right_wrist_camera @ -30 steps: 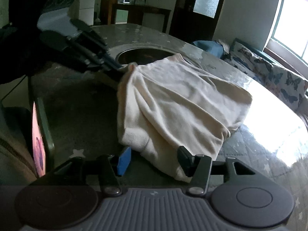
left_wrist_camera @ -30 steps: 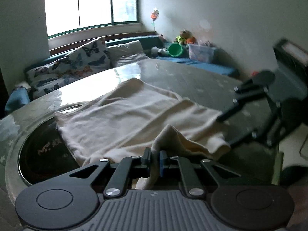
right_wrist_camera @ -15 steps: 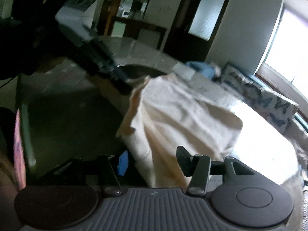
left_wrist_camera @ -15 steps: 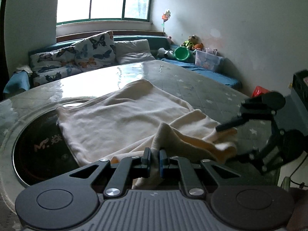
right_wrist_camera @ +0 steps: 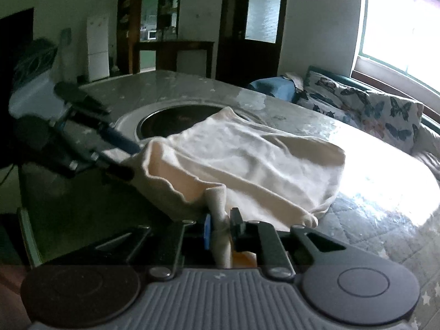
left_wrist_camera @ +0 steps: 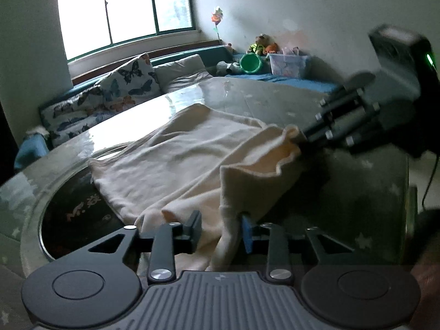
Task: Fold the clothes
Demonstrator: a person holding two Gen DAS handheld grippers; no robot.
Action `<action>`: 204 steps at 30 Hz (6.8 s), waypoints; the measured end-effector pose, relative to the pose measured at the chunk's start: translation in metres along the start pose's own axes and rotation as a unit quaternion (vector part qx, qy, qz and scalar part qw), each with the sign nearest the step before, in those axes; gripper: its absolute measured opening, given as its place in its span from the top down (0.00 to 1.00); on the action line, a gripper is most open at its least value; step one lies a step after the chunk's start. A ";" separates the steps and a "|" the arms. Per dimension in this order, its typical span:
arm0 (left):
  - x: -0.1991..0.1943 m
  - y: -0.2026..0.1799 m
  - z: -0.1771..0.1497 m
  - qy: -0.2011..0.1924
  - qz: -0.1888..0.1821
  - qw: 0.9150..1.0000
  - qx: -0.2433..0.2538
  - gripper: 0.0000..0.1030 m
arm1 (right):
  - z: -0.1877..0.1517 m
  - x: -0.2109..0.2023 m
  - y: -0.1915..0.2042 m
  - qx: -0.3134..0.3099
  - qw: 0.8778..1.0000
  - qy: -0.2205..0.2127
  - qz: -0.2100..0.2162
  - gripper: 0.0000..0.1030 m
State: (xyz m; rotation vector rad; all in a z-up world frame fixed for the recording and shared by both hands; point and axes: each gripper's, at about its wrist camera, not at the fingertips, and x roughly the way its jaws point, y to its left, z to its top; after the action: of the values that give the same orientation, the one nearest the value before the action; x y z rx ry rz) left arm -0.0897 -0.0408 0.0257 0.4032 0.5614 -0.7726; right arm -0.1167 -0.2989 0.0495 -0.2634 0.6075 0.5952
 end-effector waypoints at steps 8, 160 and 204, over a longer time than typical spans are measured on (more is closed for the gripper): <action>-0.001 -0.011 -0.019 0.020 0.018 0.998 0.059 0.67 | 0.002 0.001 -0.004 0.030 1.000 -0.008 -0.001 0.88; 0.111 0.096 0.071 0.031 0.050 0.987 -0.148 0.88 | 0.038 0.121 -0.074 0.155 0.984 -0.015 -0.091 0.91; 0.120 0.072 0.059 -0.003 0.038 0.982 -0.184 0.75 | 0.035 0.107 -0.040 0.119 0.990 -0.015 -0.071 0.72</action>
State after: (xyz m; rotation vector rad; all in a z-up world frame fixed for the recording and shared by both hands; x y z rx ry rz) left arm 0.0531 -0.0905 0.0086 0.0792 0.6643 -0.5804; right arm -0.0068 -0.2694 0.0150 -0.0719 0.6185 0.3837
